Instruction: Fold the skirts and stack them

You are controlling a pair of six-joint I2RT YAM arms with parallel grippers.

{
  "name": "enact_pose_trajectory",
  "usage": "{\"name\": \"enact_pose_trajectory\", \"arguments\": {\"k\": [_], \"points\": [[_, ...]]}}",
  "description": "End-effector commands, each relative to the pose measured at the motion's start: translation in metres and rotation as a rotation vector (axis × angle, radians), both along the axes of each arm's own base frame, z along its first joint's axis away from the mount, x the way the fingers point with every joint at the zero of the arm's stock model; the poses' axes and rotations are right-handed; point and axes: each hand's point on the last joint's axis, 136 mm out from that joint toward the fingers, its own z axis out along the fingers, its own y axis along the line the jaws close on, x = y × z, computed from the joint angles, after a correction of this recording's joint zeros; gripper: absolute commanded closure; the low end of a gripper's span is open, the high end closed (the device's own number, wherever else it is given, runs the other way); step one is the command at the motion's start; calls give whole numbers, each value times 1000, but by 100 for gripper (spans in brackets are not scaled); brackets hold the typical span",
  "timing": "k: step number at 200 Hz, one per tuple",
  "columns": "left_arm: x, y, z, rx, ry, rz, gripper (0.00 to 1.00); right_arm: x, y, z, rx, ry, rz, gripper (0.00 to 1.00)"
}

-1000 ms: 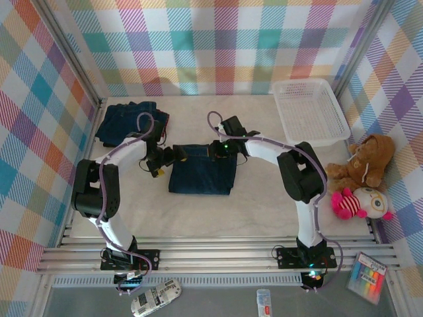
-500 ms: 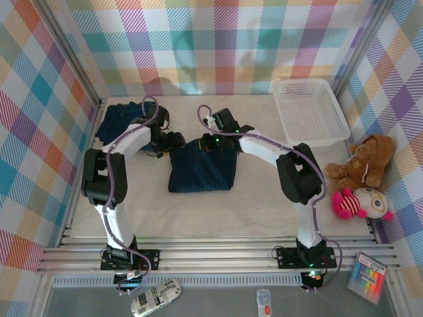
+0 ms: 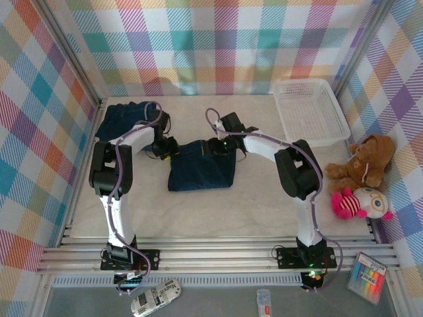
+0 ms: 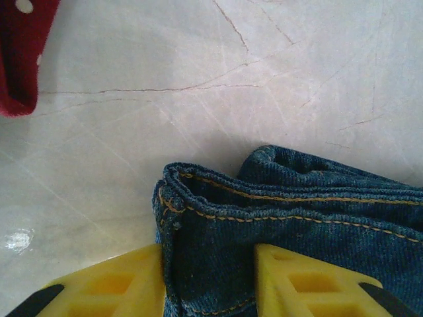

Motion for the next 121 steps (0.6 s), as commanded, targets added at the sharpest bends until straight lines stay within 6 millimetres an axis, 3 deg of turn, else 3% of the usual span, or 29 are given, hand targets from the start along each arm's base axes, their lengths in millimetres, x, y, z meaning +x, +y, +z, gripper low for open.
{"name": "enact_pose_trajectory", "arguments": {"k": [1, 44, 66, 77, 97, 109, 121], "points": [[-5, 4, -18, -1, 50, 1, 63, -30, -4, 2, 16, 59, 52, 41], [-7, 4, -20, -2, 66, -5, 62, -40, -5, -27, -15, 157, 70, 40], [-9, 4, -22, 2, 71, -8, 61, -43, 3, -30, 14, 189, 100, 43], [-10, 2, -23, -6, 75, -20, 66, -44, 7, -25, 42, 185, 117, 49], [-10, -1, -22, -26, 74, -29, 83, -43, 7, -15, 65, 145, 125, 73], [-9, -2, -15, -34, 59, -30, 92, -41, 6, -7, 70, 115, 121, 83], [-7, -2, -2, -38, 30, -27, 94, -41, 5, 5, 88, 89, 118, 89]]}}
